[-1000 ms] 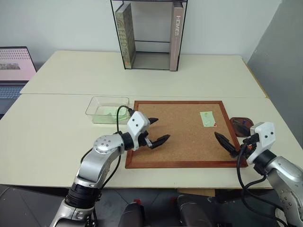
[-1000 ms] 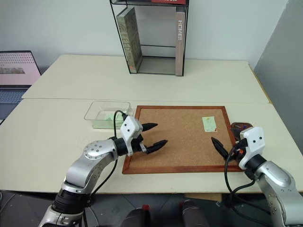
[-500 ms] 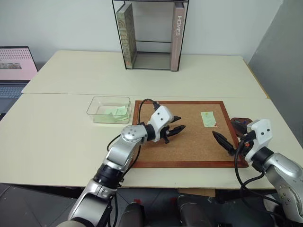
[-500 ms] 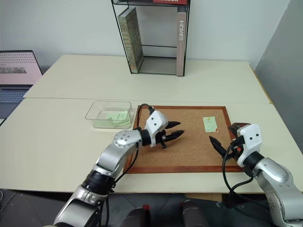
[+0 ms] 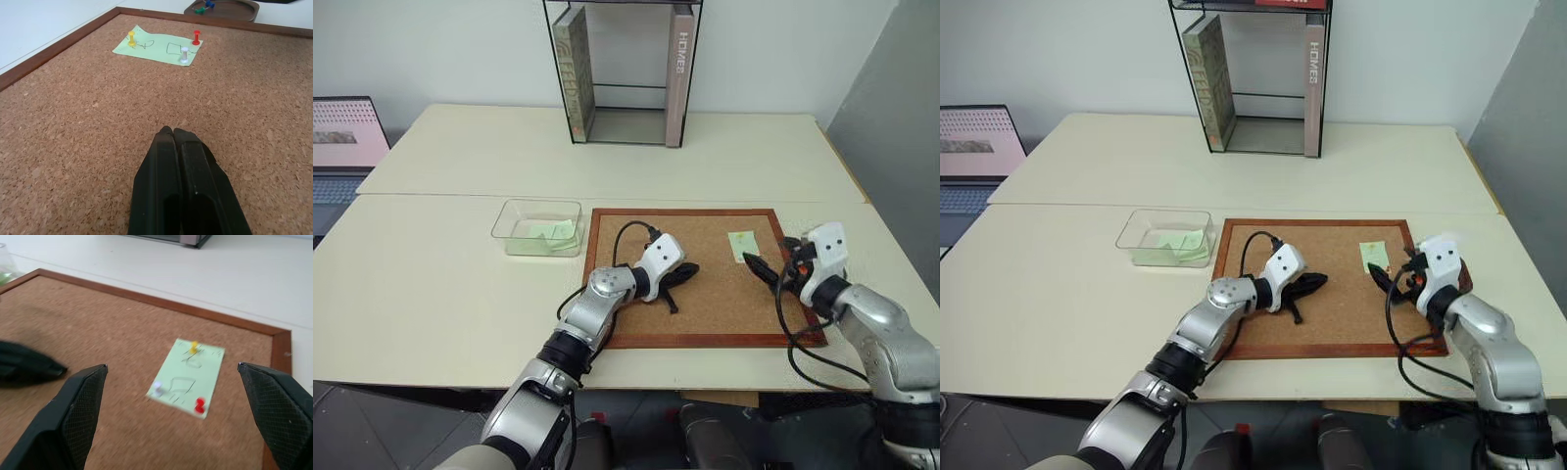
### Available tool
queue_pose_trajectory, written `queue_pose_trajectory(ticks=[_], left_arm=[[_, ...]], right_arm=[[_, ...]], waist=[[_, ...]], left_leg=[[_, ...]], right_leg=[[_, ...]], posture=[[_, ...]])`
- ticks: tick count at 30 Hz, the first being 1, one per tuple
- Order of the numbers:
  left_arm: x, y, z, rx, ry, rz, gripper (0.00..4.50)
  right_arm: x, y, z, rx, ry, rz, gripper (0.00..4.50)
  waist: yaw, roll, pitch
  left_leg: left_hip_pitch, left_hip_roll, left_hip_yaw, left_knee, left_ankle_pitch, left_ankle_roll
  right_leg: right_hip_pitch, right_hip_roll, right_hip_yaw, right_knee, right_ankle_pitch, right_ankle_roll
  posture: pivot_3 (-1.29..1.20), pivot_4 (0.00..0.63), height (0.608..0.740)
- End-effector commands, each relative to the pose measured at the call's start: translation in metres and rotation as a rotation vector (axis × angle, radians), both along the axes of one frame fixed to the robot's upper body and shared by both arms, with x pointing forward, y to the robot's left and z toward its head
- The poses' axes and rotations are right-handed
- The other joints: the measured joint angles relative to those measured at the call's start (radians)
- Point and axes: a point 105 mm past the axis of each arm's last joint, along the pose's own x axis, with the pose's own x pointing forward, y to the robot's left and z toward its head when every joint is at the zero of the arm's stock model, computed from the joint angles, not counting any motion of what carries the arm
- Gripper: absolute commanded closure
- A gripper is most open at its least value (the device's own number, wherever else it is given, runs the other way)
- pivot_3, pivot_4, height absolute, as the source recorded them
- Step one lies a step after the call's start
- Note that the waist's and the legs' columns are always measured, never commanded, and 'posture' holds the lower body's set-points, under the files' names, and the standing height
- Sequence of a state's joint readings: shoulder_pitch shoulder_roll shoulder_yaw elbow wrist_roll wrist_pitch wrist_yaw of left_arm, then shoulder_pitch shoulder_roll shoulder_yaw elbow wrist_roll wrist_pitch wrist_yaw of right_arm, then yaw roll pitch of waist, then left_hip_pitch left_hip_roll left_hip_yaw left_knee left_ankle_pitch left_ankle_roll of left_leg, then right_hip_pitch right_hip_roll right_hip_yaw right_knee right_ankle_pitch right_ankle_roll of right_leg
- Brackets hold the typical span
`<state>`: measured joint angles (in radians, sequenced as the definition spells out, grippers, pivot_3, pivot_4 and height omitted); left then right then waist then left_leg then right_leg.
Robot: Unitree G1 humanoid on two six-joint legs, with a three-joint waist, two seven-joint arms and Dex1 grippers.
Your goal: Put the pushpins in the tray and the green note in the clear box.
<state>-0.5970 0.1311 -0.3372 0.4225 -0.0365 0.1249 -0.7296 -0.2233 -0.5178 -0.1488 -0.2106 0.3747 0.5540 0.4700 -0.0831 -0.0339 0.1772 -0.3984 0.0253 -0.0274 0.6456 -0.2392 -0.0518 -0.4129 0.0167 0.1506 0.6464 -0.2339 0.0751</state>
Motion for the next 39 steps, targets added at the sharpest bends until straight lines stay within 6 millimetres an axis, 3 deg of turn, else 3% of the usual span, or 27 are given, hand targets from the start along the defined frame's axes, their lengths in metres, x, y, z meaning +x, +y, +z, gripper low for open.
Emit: queue_pose_trajectory(ticks=[1, 9, 18, 27, 28, 39], left_arm=[[-0.009, 0.004, -0.012, 0.021, 0.025, -0.014, 4.47], [-0.018, 0.017, -0.019, 0.05, 0.042, -0.012, 4.47], [-0.02, 0.023, -0.021, 0.071, 0.049, -0.009, 4.47], [-0.019, 0.027, -0.022, 0.087, 0.045, -0.009, 4.5], [-0.018, 0.028, -0.022, 0.089, 0.044, -0.008, 4.5], [-0.019, 0.03, -0.024, 0.105, 0.041, -0.015, 4.5]], right_arm=[[0.017, 0.005, 0.012, 0.023, -0.027, 0.013, 0.0], [0.05, 0.01, 0.003, -0.029, -0.006, 0.03, 0.0], [0.069, 0.018, -0.009, -0.064, 0.006, 0.043, 0.0], [0.078, 0.016, -0.019, -0.103, 0.016, 0.028, 1.63], [0.078, 0.016, -0.02, -0.106, 0.017, 0.027, 2.0], [0.081, 0.016, -0.022, -0.128, 0.013, 0.023, 4.4]], waist=[[-0.001, 0.0, 0.0], [-0.005, 0.001, -0.001], [-0.008, 0.001, -0.001], [-0.01, 0.001, -0.001], [-0.012, 0.001, -0.001], [-0.024, 0.001, -0.001]], left_leg=[[0.0, 0.0, 0.0, 0.0, 0.0, 0.0], [0.0, 0.0, 0.0, -0.001, 0.0, 0.0], [0.002, 0.001, 0.0, -0.001, 0.0, 0.0], [0.002, 0.001, 0.0, -0.001, 0.0, 0.0], [0.003, 0.001, 0.0, -0.001, 0.0, 0.0], [0.005, 0.001, 0.0, 0.0, 0.0, 0.0]], right_leg=[[0.0, 0.0, 0.0, 0.0, 0.0, 0.0], [0.0, 0.0, 0.0, 0.0, 0.0, 0.0], [0.001, 0.001, 0.0, 0.001, 0.0, 0.0], [0.001, 0.001, 0.0, 0.001, 0.0, 0.0], [0.002, 0.001, 0.0, 0.001, 0.0, 0.0], [0.004, 0.001, 0.0, 0.001, 0.0, 0.0]], posture=[[0.0, 0.15, 0.74], [0.0, 0.15, 0.74], [0.0, 0.15, 0.74], [0.0, 0.15, 0.74], [0.0, 0.15, 0.74], [0.0, 0.15, 0.74]])
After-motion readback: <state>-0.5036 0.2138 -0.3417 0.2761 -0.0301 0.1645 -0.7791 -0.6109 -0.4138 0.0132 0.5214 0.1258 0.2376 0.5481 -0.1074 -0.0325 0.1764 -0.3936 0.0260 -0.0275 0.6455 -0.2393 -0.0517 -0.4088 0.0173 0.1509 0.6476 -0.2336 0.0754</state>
